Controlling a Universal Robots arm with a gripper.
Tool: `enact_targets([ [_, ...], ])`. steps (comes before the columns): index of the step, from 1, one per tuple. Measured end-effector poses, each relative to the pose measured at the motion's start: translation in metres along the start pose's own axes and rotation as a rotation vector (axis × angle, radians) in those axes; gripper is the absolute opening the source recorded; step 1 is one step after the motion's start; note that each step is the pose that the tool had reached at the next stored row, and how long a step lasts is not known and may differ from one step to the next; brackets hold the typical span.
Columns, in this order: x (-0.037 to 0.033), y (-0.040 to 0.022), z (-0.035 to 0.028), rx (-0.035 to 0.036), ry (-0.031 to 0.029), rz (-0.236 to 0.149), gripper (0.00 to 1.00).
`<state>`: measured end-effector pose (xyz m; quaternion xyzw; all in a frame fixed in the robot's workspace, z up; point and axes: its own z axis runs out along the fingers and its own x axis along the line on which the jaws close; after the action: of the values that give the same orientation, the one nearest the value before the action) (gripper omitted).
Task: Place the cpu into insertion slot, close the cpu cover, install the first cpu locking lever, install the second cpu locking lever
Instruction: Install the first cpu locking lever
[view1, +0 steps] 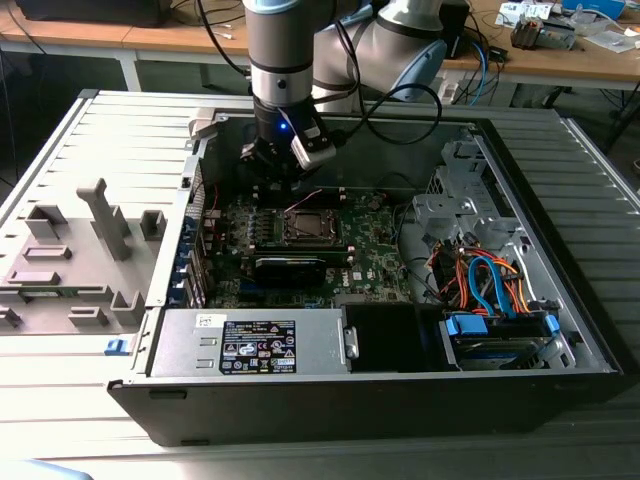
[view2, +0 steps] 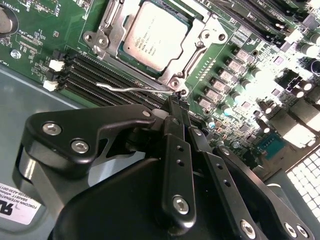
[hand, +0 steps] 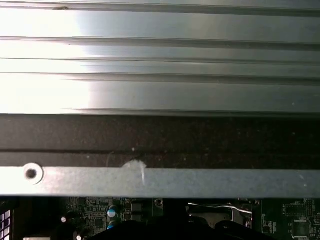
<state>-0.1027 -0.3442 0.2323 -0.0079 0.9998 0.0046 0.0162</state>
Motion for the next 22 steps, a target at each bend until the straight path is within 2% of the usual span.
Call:
enact_targets([
  [9, -0.0004, 0.0001, 0.0013, 0.0000, -0.0001, 0.000, 0.11],
  [22, -0.0022, 0.0055, 0.0065, 0.0003, -0.0001, 0.001, 0.11],
])
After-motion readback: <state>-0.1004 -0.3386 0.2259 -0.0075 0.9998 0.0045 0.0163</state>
